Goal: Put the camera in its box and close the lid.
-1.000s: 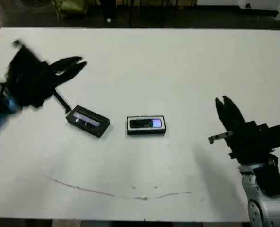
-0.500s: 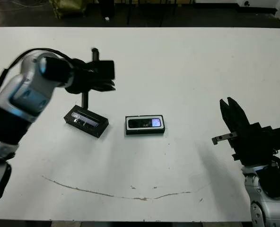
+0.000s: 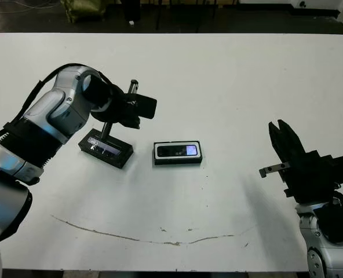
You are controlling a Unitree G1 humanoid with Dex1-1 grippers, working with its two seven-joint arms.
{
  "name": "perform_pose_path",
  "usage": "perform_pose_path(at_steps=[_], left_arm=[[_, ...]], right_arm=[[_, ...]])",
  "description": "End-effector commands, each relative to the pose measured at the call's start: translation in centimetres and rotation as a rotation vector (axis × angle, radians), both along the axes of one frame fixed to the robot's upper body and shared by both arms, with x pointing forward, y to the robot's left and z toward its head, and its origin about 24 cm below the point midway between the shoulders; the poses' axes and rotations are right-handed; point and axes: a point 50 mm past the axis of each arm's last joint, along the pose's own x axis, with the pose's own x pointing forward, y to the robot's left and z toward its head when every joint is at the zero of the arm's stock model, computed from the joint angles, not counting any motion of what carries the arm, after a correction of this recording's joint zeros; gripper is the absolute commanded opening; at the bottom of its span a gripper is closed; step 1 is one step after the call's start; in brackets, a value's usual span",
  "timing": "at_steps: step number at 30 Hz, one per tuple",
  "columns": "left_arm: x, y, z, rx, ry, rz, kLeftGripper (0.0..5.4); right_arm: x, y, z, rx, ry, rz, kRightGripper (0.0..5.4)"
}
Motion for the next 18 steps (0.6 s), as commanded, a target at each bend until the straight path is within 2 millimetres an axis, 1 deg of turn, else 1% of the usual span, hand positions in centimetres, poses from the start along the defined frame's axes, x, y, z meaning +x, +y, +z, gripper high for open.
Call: perform_pose_path(at_steps=[1, 9, 18], left_arm=[[0.0, -0.1, -0.8, 0.043, 0.029, -0.026, 0.00], [-0.3, -0.1, -1.7, 0.133, 0.077, -0.073, 0.00], [-0.8, 0.0, -2.2, 0.160, 0.130, -0.094, 0.00]], right_arm=[[-0.1, -0.1, -0.5, 0.002, 0.043, 0.001, 0.02], [-0.2, -0.3, -0.6, -0.011, 0.044, -0.007, 0.02], [-0.1, -0.4, -0.6, -0.015, 0.045, -0.015, 0.02]])
